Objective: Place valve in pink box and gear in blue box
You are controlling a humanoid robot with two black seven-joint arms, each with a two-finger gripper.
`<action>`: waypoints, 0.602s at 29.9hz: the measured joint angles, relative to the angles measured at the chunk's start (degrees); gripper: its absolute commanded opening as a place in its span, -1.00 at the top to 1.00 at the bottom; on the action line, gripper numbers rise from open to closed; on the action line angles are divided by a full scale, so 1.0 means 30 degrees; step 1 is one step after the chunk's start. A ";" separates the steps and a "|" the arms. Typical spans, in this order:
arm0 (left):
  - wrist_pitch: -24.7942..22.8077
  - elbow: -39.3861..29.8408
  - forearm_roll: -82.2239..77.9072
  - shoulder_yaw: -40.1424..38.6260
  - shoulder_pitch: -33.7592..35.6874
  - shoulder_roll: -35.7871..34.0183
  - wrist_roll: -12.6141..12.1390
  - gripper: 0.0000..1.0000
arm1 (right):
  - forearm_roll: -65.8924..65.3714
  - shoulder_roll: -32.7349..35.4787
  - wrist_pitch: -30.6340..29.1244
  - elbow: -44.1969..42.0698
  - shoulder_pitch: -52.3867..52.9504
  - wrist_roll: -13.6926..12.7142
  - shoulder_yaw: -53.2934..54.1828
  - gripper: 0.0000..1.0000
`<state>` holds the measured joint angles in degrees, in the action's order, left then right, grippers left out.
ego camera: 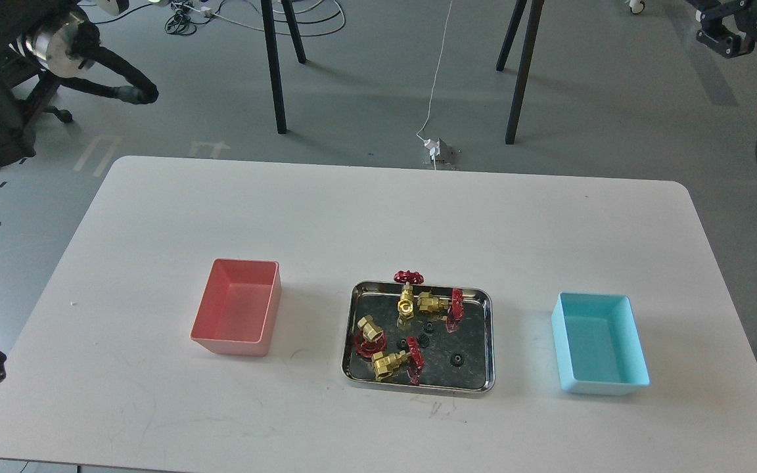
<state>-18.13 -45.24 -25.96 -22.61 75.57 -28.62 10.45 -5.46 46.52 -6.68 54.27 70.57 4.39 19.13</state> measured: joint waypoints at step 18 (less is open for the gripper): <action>0.0288 0.0930 -0.2087 -0.0905 -0.1578 0.0296 0.4357 -1.00 | 0.0006 0.0010 0.0001 0.0025 0.0024 0.0530 0.0435 -0.98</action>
<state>-17.27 -42.45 -32.23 -25.32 70.84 -27.73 23.52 -5.45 46.55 -6.68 54.34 70.65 5.98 20.43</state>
